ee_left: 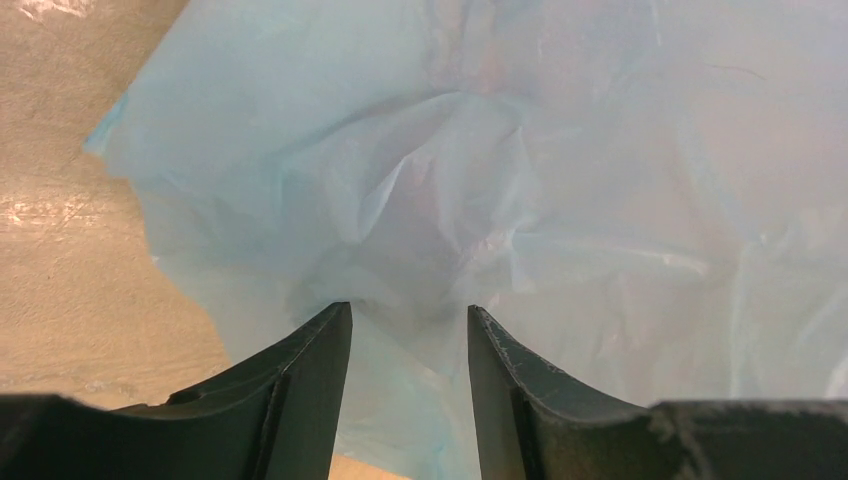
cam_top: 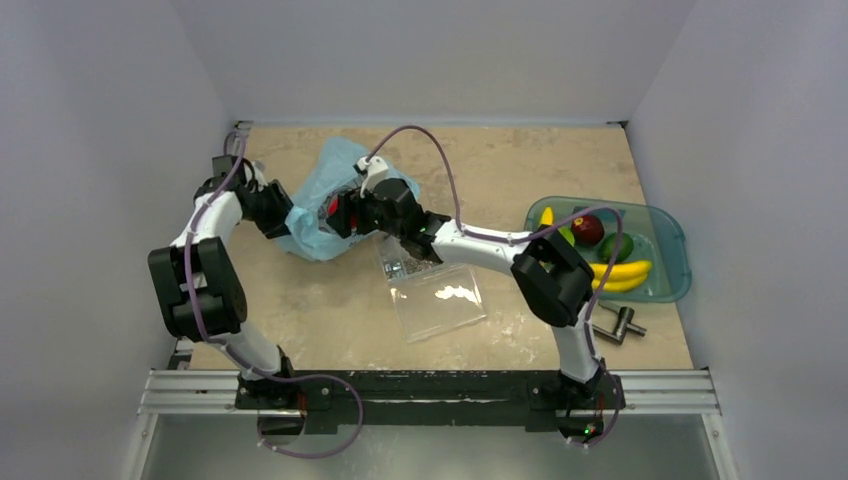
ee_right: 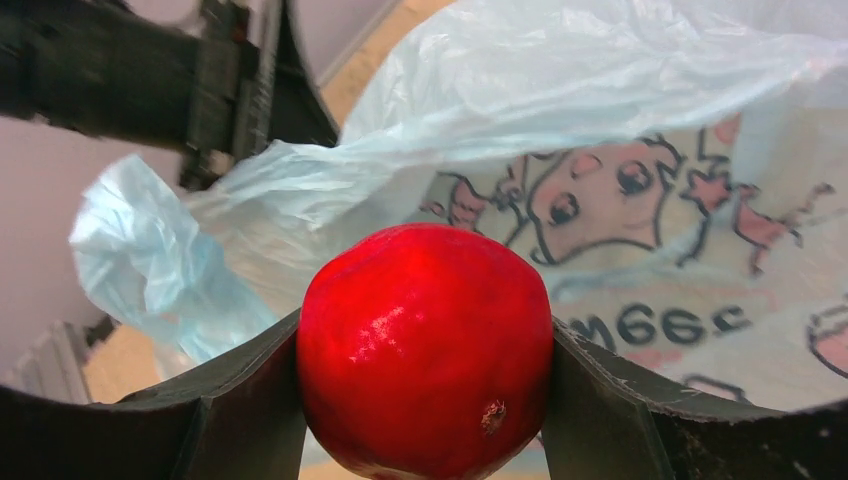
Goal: Take the fake fruits out of the plastic bag
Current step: Take out the fake fruit from the plastic bag, then place the fake fruit in the bin, then adjust the plastic bag at the center of the board.
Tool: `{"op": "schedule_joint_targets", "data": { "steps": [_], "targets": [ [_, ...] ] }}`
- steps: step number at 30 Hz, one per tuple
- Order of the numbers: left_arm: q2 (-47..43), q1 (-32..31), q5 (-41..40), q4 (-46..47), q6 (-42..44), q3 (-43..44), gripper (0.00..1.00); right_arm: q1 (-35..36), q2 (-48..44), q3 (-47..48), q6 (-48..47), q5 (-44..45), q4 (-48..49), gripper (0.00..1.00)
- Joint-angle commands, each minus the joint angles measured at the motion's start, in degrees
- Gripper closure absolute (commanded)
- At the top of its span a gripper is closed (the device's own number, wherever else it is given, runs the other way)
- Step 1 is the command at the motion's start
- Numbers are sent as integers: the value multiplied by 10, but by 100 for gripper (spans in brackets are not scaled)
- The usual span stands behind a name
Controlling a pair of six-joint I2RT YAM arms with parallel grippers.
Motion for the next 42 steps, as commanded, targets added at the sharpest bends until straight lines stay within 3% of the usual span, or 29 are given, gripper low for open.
{"op": "schedule_joint_targets", "data": {
  "steps": [1,8,12,18,24,28,34,42],
  "targets": [
    [-59,3,32,18,37,18,55,-4,-85,-37,-45,49,-44,100],
    [-133,-24,175,113,39,-27,56,-56,-248,-164,-66,93,-72,100],
    [-169,-30,163,114,48,-30,56,-109,-350,-236,-68,110,-97,100],
    [-240,-60,121,104,84,-32,55,-146,-465,-322,-61,249,-140,100],
    [-266,-140,190,124,118,-26,56,-233,-527,-372,-2,325,-190,100],
    [-291,-196,173,122,152,-33,55,-280,-552,-388,53,385,-241,98],
    [-244,-278,175,79,185,-9,55,-366,-566,-427,125,398,-290,96],
    [-77,-343,122,-31,192,60,62,-432,-601,-501,165,345,-303,79]
  ]
}}
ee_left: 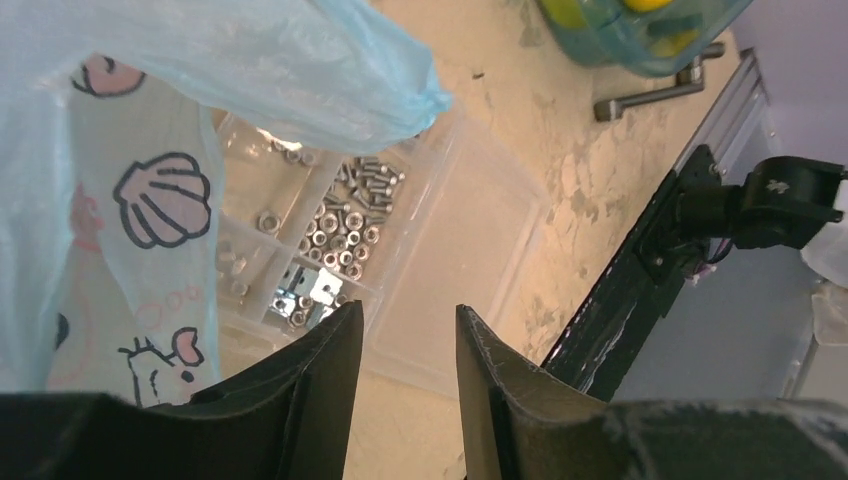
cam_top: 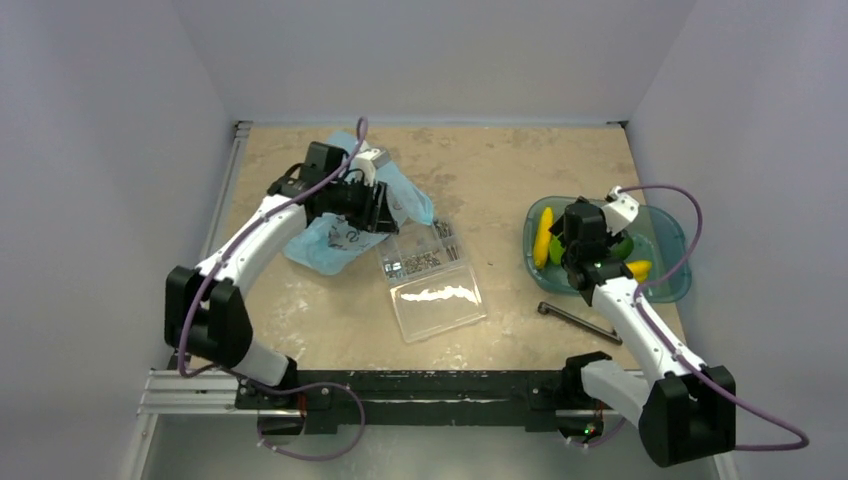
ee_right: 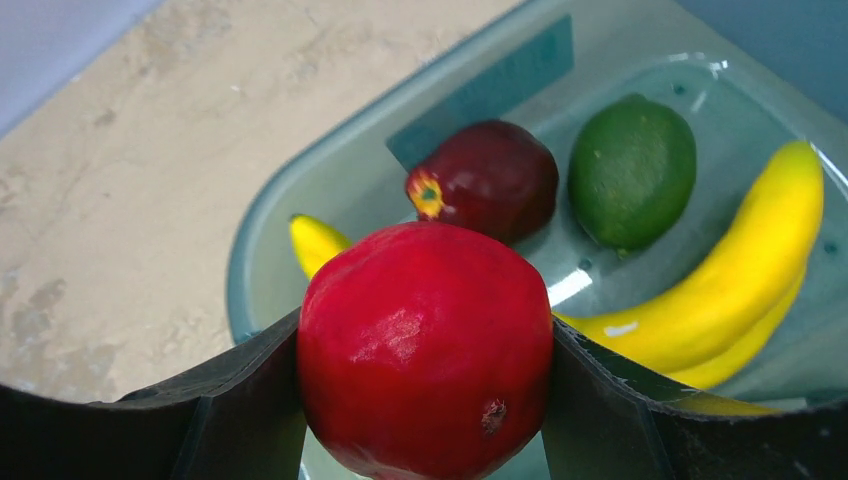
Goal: Take the fake fruits out of the plastic bag
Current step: Adjust the plastic bag at the center of the board, then reset both arms
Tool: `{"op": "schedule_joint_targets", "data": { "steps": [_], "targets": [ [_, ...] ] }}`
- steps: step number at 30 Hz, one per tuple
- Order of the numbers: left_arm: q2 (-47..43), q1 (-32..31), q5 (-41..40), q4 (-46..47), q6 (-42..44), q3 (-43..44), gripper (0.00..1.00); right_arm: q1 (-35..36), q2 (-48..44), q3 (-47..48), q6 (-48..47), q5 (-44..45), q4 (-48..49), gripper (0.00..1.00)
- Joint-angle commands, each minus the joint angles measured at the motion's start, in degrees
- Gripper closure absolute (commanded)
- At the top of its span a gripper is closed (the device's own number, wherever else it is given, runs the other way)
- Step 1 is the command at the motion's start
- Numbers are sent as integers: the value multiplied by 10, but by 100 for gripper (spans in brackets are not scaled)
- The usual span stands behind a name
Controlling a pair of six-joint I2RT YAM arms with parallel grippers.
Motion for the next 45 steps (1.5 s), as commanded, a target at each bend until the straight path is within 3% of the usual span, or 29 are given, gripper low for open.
{"op": "schedule_joint_targets", "data": {
  "steps": [1,4,8,13,18,21,24,26,28,33,36,45],
  "targets": [
    [74,-20,-48,-54,16,32,62,-28,-25,-36,34,-31,-6,77],
    [140,1,-113,-68,-10,70,62,-38,-34,-53,30,-55,6,75],
    [199,45,-136,-73,-58,137,62,-39,-35,-52,20,-65,14,68],
    [227,100,-205,-84,-45,203,61,-40,-23,-64,17,-82,30,53],
    [233,148,-225,-89,-25,209,61,-48,-1,-67,18,-99,31,52],
    [215,151,-211,-107,-20,226,61,-50,-6,-71,10,-111,26,45],
    [151,149,-156,-81,-41,199,58,-52,-26,-69,5,-109,5,33],
    [108,149,-108,-61,-57,173,54,-52,-44,-64,9,-108,-10,13],
    [64,149,-66,-44,-81,148,50,-53,-48,-59,11,-120,-21,2],
    [-34,150,40,5,-152,93,48,-53,-64,-35,2,-143,-55,1],
    [-110,150,63,31,-186,67,47,-54,-99,-12,-30,-152,-76,1],
    [-308,150,-34,-42,-158,63,45,-53,-192,83,-146,-276,-113,1]
  ]
}}
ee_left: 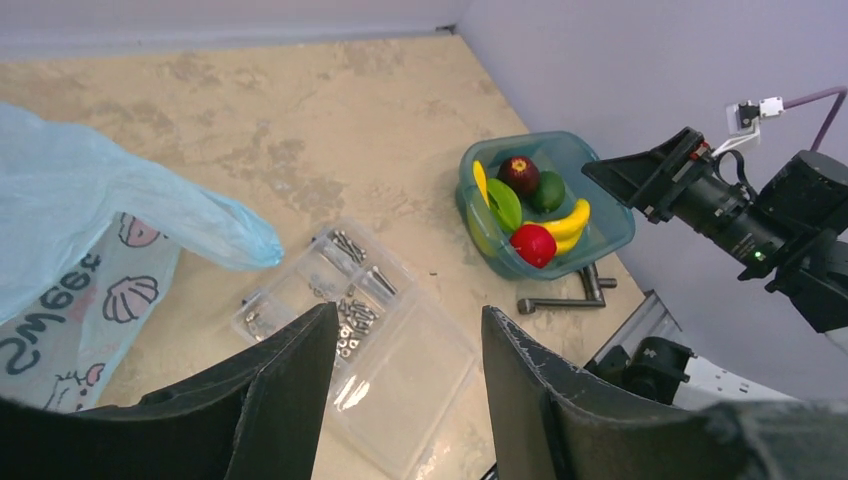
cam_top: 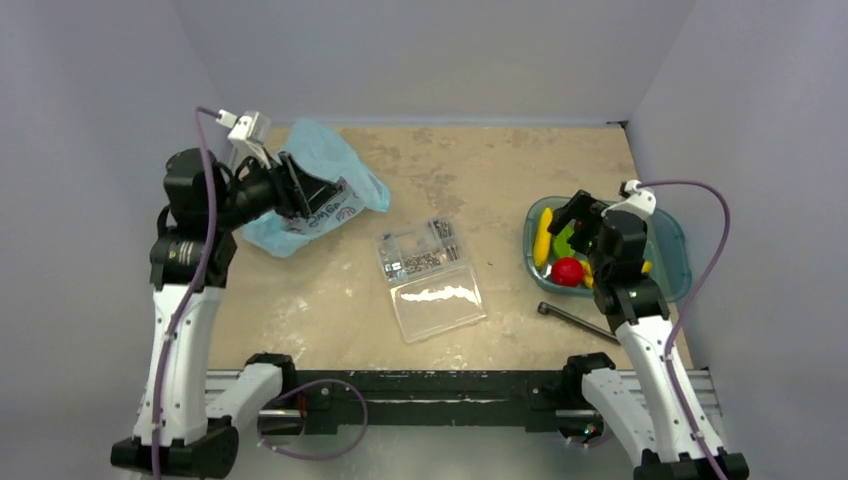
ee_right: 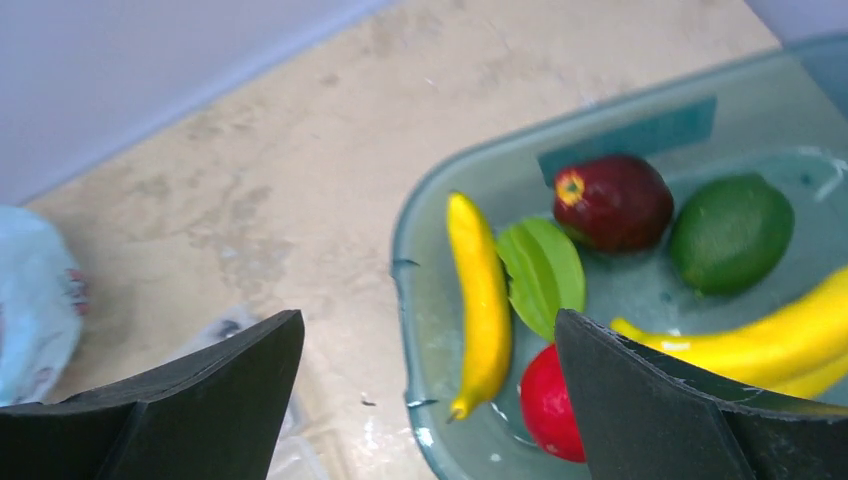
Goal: Take the fake fruits out of the plastic bag
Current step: Reset both arms
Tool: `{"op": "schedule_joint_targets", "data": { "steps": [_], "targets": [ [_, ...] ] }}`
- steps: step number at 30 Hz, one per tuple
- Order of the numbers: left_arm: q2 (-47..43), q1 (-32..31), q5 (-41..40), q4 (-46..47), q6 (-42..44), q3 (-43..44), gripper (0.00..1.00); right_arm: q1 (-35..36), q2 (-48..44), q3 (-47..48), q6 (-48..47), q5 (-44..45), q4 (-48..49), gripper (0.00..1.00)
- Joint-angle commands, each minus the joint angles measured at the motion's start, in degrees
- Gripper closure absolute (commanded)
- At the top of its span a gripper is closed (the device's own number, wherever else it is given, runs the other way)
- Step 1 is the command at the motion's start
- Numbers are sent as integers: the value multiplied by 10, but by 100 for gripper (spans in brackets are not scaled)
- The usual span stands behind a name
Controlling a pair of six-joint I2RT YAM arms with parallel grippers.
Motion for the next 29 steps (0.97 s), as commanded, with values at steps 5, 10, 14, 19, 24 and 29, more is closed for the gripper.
{"op": "schedule_joint_targets", "data": {
  "steps": [5,10,14,19,24,29],
  "targets": [
    [-118,-1,-90,-43,5,15,45,-1,-46,130,-81,-67,-62,1],
    [-168,0,-131,-61,8,40,44,-1,-58,199,-95,-51,-101,1],
    [-198,0,-153,-74,10,50,43,-1,-80,225,-105,-37,-103,1],
    [-219,0,-159,-78,3,41,43,-2,-110,227,-117,-14,-106,1],
    [-224,0,-155,-89,-2,40,43,-2,-136,219,-105,14,-103,1],
    [-227,0,-153,-94,-4,43,43,-2,-137,217,-103,20,-105,1]
  ]
}}
